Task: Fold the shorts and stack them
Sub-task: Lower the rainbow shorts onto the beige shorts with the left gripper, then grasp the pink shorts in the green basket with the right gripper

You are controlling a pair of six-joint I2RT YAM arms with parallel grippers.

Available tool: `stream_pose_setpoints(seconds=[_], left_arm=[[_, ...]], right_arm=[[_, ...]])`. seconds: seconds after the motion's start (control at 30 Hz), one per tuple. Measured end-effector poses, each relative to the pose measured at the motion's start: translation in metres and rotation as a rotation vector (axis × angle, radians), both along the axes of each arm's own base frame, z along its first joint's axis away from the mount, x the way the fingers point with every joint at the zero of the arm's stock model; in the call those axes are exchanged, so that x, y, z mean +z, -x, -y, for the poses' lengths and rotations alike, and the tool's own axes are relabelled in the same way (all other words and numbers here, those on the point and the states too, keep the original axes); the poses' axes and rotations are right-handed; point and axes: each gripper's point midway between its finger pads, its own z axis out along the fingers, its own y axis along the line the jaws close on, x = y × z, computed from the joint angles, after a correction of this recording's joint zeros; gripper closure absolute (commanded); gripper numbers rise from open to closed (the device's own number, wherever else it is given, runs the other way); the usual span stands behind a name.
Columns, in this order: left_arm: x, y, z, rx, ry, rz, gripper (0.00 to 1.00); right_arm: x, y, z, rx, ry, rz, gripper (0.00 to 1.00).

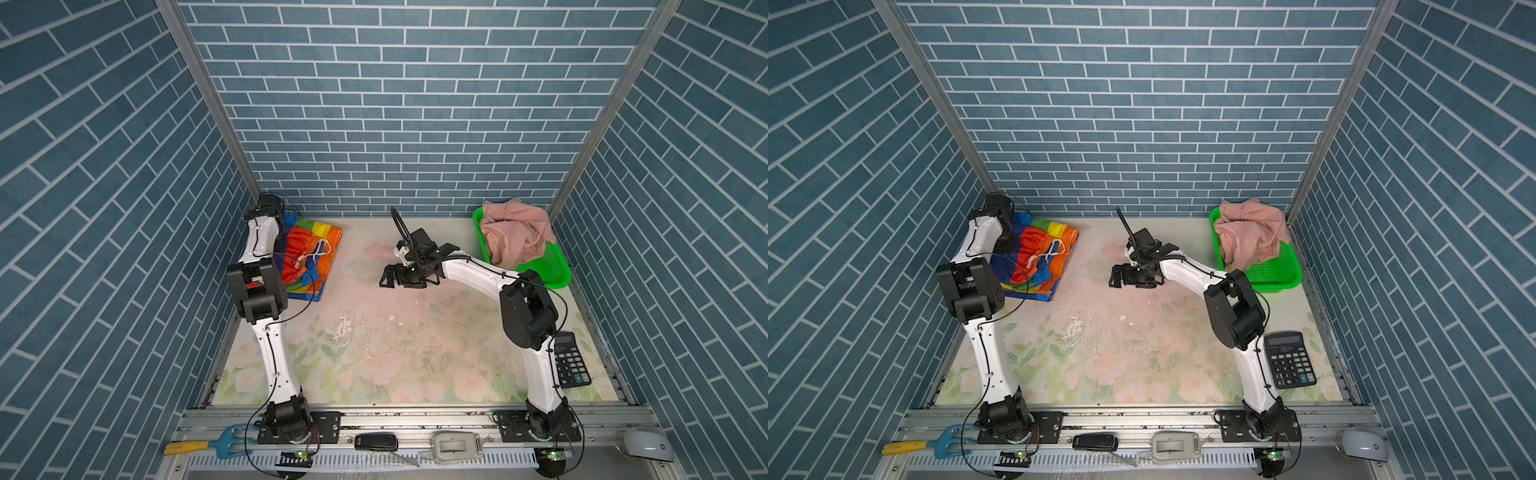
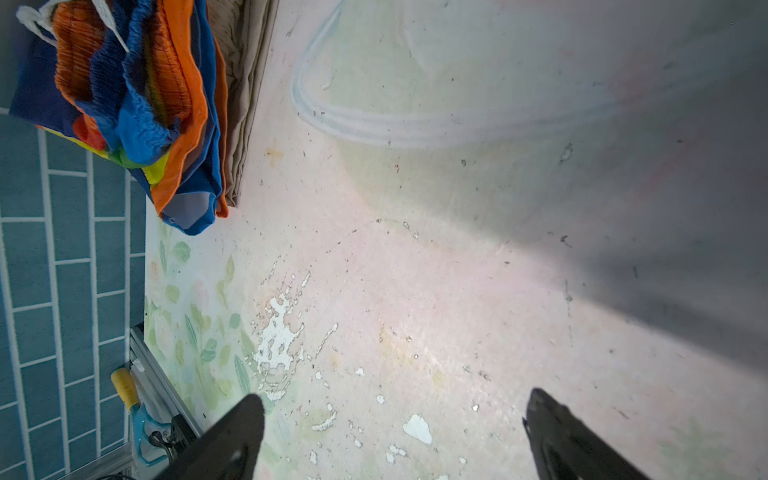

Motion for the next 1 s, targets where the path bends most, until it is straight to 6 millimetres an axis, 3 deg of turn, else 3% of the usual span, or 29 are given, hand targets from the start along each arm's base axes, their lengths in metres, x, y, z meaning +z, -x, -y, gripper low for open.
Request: stream_pose_setpoints(seconds=[0.03, 0.07, 0.13, 0.2, 0.37, 0.47, 0.57, 0.63, 0.67, 0.77, 0.83, 0.9, 0.93, 1.0], left_arm=[[-0.003, 0.001, -0.002, 0.011, -0.006, -0.005, 0.75], [-0.005, 0.002, -0.003, 0.017, -0.01, -0.012, 0.64], [-0.006, 0.005, -0.005, 0.032, -0.014, -0.019, 0.28], [-0.004, 0.006, -0.005, 0.042, -0.013, -0.012, 0.01], [0.019, 0.005, 0.007, 0.049, 0.05, 0.058, 0.0], [0.067, 0.002, 0.025, 0.011, 0.053, 0.152, 0.0], [0.133, -0.003, 0.073, -0.096, 0.007, 0.274, 0.0], [0.184, -0.005, 0.132, -0.22, -0.015, 0.385, 0.0], [0.202, -0.003, 0.158, -0.275, -0.017, 0.429, 0.0], [0.245, 0.016, 0.244, -0.456, -0.001, 0.55, 0.0], [0.26, 0.035, 0.285, -0.546, 0.024, 0.611, 0.0], [0.263, 0.05, 0.314, -0.61, 0.055, 0.65, 0.0], [0.262, 0.057, 0.327, -0.637, 0.068, 0.664, 0.0], [0.254, 0.066, 0.354, -0.692, 0.09, 0.677, 0.0]], right_arm=[[0.0, 0.0, -0.001, 0.0, -0.001, 0.0, 0.02], [0.001, -0.001, -0.001, 0.0, -0.002, 0.001, 0.02], [0.002, -0.001, -0.001, 0.001, -0.004, 0.003, 0.02], [0.003, -0.001, -0.002, 0.001, -0.005, 0.003, 0.01], [0.0, 0.001, 0.004, -0.005, 0.026, -0.004, 0.01], [0.003, -0.001, 0.015, -0.007, 0.078, 0.024, 0.02], [0.028, -0.01, 0.033, -0.016, 0.131, 0.105, 0.02], [0.056, -0.021, 0.052, -0.04, 0.157, 0.183, 0.02], [0.071, -0.027, 0.065, -0.063, 0.166, 0.221, 0.01], [0.122, -0.058, 0.13, -0.2, 0.206, 0.346, 0.02], [0.153, -0.083, 0.198, -0.352, 0.251, 0.422, 0.02], [0.168, -0.099, 0.26, -0.491, 0.303, 0.455, 0.01], [0.17, -0.105, 0.293, -0.561, 0.333, 0.455, 0.01], [0.164, -0.112, 0.339, -0.654, 0.371, 0.426, 0.02]])
